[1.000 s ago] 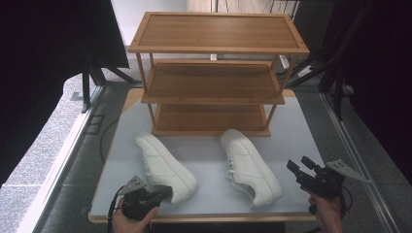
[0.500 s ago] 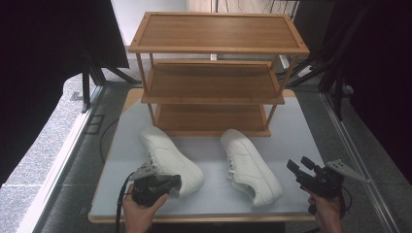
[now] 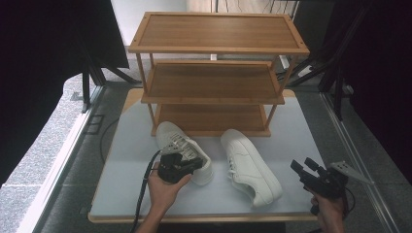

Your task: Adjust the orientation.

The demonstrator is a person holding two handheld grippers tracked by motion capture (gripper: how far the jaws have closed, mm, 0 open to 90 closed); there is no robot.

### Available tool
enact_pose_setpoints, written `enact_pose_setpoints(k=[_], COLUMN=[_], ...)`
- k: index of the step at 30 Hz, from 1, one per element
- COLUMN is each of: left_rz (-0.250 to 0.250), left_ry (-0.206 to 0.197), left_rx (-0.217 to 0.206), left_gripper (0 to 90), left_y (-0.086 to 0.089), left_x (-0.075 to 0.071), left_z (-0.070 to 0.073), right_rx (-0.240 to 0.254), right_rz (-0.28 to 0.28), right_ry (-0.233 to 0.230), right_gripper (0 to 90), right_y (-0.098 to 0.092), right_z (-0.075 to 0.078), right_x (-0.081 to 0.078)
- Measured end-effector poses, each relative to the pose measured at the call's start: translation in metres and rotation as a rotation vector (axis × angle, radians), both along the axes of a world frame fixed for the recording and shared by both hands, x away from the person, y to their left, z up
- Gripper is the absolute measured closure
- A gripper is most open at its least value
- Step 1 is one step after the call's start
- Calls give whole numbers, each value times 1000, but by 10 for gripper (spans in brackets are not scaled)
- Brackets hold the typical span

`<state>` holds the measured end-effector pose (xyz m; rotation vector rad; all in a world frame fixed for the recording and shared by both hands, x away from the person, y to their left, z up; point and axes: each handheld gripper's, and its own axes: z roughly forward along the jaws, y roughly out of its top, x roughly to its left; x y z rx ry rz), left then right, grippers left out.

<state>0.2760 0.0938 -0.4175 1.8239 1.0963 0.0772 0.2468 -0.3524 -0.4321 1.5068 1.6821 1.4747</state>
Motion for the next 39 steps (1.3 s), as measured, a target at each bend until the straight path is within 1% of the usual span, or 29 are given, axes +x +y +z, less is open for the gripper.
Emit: enact_pose_setpoints(k=[1, 3, 4, 5, 6, 8, 9, 10, 11, 12, 13, 14, 16, 20, 23, 30, 31, 36, 38, 39], left_rz=[0, -5, -5, 12, 14, 29, 37, 45, 40, 32, 25, 20, 21, 5, -2, 5, 4, -3, -5, -2], left_ry=[-3, 15, 15, 40, 55, 72, 92, 102, 95, 96, 102, 95, 96, 116, 122, 110, 112, 123, 127, 133], left_rx=[10, 34, 34, 31, 44, 45, 65, 73, 42, 27, 28, 44, 46, 32, 40, 33, 50, 62, 71, 79], left_gripper=[828, 829, 838, 842, 848, 855, 862, 865, 885, 897, 899, 900, 900, 900, 900, 900, 900, 900, 900, 900], left_y=[-5, -12, -12, -12, -11, -7, -5, -2, 2, 6, 7, 9, 10, 19, 25, 34, 36, 45, 51, 58], left_x=[4, 10, 10, 15, 17, 18, 18, 19, 18, 17, 16, 14, 12, 7, 4, 3, 4, 2, 0, -2], left_z=[0, -6, -6, -13, -16, -25, -29, -34, -38, -39, -39, -38, -38, -40, -41, -37, -36, -34, -33, -33], right_rx=[3, 2, 2, -4, -14, -32, -39, -44, -48, -53, -56, -57, -57, -50, -50, -48, -47, -47, -44, -41], right_rz=[-3, -3, -3, 4, 11, 20, 23, 24, 22, 20, 18, 17, 15, 4, -1, -13, -17, -29, -31, -35], right_ry=[-2, -5, -5, -3, -5, -3, -1, 1, 0, -1, -1, -2, -1, 7, 12, 25, 25, 35, 35, 35], right_gripper=[331, 331, 331, 329, 327, 326, 325, 325, 326, 327, 327, 328, 328, 329, 329, 329, 329, 330, 330, 331], right_y=[0, 0, 0, 2, 3, 5, 6, 7, 8, 9, 9, 10, 10, 9, 8, 8, 8, 6, 5, 4], right_z=[0, 1, 1, 1, 1, 1, 0, 0, 0, 0, 0, 0, 0, -1, -2, -4, -5, -6, -6, -6], right_x=[0, -1, -1, -1, -1, 0, 0, 0, 0, 0, 0, -1, -1, -1, -1, -1, 0, -1, -1, -1])
